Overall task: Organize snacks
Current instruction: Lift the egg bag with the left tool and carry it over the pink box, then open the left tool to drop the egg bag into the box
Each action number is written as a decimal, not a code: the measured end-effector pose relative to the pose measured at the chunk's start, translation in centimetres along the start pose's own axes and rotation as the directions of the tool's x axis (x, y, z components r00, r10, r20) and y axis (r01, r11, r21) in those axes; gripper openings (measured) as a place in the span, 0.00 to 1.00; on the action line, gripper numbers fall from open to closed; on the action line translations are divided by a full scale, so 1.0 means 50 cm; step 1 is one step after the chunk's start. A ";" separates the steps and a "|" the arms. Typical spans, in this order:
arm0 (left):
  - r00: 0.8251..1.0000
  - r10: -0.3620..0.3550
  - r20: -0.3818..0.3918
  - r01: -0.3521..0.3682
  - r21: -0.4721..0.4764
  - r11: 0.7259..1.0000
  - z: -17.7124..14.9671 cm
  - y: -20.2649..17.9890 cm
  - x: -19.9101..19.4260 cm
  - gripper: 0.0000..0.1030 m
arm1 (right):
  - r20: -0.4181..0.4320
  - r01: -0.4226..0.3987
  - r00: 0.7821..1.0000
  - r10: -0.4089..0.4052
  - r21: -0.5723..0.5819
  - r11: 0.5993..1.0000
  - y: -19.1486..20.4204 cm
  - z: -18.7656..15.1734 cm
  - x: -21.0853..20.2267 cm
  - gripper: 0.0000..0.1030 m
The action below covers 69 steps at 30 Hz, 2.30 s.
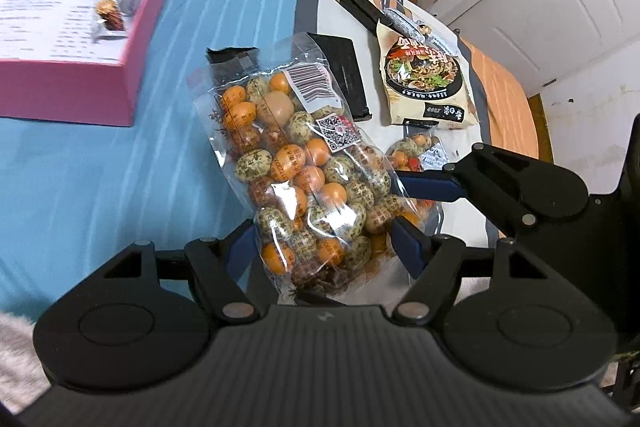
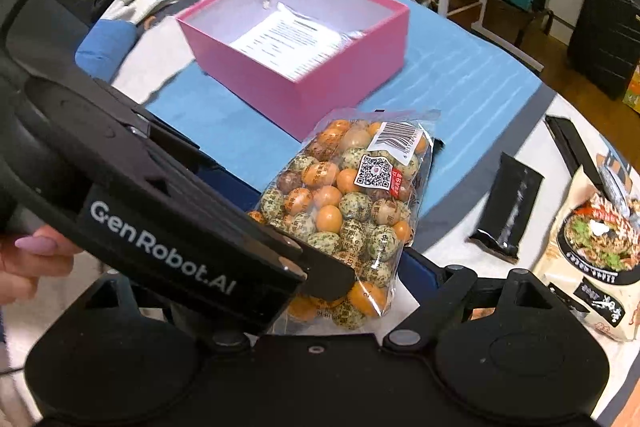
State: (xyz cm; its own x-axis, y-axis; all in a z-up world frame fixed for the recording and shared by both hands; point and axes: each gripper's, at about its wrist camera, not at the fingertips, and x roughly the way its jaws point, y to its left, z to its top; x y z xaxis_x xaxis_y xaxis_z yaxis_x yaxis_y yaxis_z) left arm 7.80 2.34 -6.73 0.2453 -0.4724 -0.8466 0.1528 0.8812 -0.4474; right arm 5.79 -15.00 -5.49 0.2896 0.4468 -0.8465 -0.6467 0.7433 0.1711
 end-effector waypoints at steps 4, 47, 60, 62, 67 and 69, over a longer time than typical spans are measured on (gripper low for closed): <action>1.000 0.022 -0.003 -0.022 -0.019 1.000 0.001 0.016 -0.056 0.68 | 0.000 -0.028 1.000 0.028 -0.016 0.999 0.034 0.031 -0.013 0.87; 0.944 0.301 0.133 -0.279 -0.161 0.947 0.355 0.597 -0.118 0.67 | 0.081 -0.256 0.966 0.244 0.208 0.944 0.088 0.527 0.466 0.82; 0.870 0.404 0.284 -0.393 -0.096 0.914 0.277 0.485 -0.179 0.68 | 0.036 -0.186 0.982 0.186 0.004 0.983 0.088 0.468 0.331 0.82; 0.871 0.397 0.290 -0.394 -0.071 0.916 0.269 0.461 -0.196 0.68 | 0.045 -0.189 0.981 0.190 -0.015 0.982 0.074 0.448 0.284 0.82; 0.876 0.374 0.303 -0.389 -0.013 0.921 0.240 0.385 -0.239 0.68 | 0.086 -0.155 0.983 0.163 -0.085 0.984 0.048 0.400 0.159 0.82; 0.878 0.371 0.303 -0.393 0.013 0.920 0.227 0.348 -0.255 0.68 | 0.090 -0.136 0.985 0.147 -0.122 0.983 0.036 0.370 0.107 0.82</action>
State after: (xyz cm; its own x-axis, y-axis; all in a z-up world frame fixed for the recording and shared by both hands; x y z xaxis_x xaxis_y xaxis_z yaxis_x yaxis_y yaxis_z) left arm 18.20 23.45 -0.46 0.5616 -0.0940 -0.8220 0.0563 0.9956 -0.0754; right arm 19.25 -2.06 -0.39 0.2540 0.5944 -0.7630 -0.7615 0.6092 0.2212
